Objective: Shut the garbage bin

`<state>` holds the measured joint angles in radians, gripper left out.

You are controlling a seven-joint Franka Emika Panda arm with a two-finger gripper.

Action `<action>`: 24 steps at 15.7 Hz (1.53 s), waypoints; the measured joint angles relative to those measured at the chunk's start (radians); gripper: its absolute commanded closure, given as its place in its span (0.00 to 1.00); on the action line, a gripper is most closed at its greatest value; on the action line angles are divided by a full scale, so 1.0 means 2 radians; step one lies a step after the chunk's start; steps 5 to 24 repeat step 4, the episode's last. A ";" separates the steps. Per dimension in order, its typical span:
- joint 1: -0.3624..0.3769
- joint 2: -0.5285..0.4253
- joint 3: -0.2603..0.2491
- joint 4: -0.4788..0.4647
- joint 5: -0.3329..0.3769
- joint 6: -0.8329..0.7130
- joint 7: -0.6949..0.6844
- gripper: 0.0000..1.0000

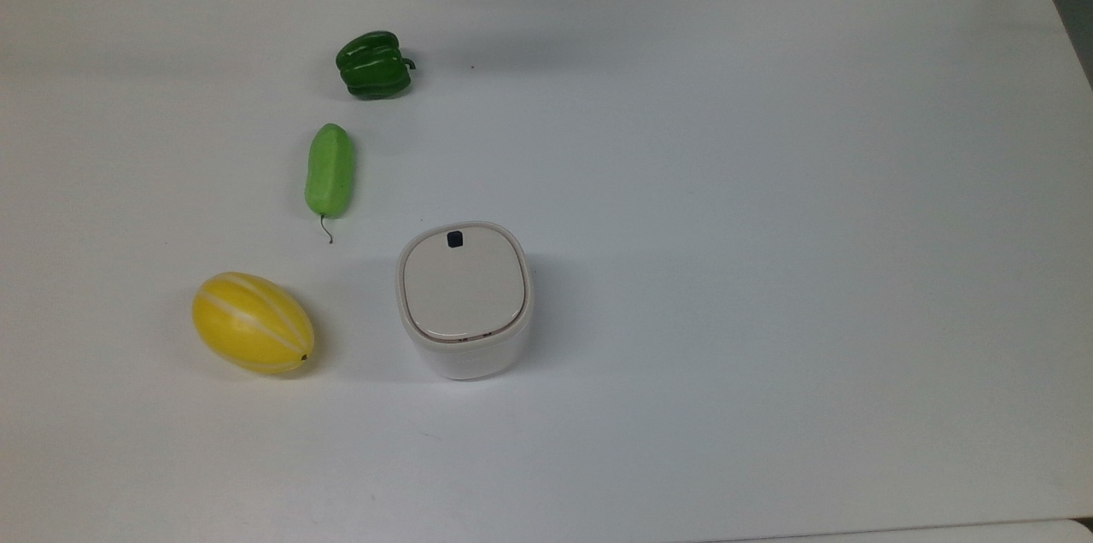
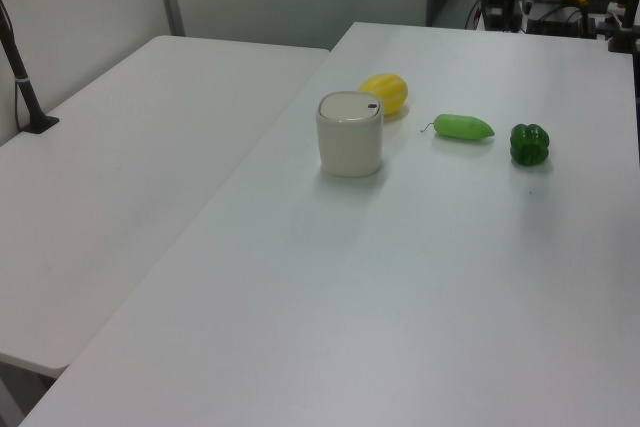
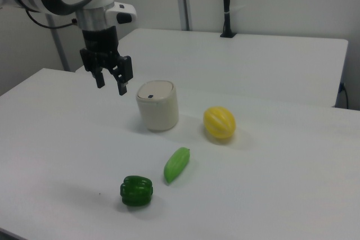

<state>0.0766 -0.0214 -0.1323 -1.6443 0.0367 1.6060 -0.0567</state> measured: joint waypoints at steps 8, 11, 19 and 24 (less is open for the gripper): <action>-0.005 -0.010 0.000 -0.005 -0.004 -0.030 0.000 0.00; -0.005 -0.010 0.000 -0.005 -0.004 -0.030 0.000 0.00; -0.005 -0.010 0.000 -0.005 -0.004 -0.030 0.000 0.00; -0.005 -0.010 0.000 -0.005 -0.004 -0.030 0.000 0.00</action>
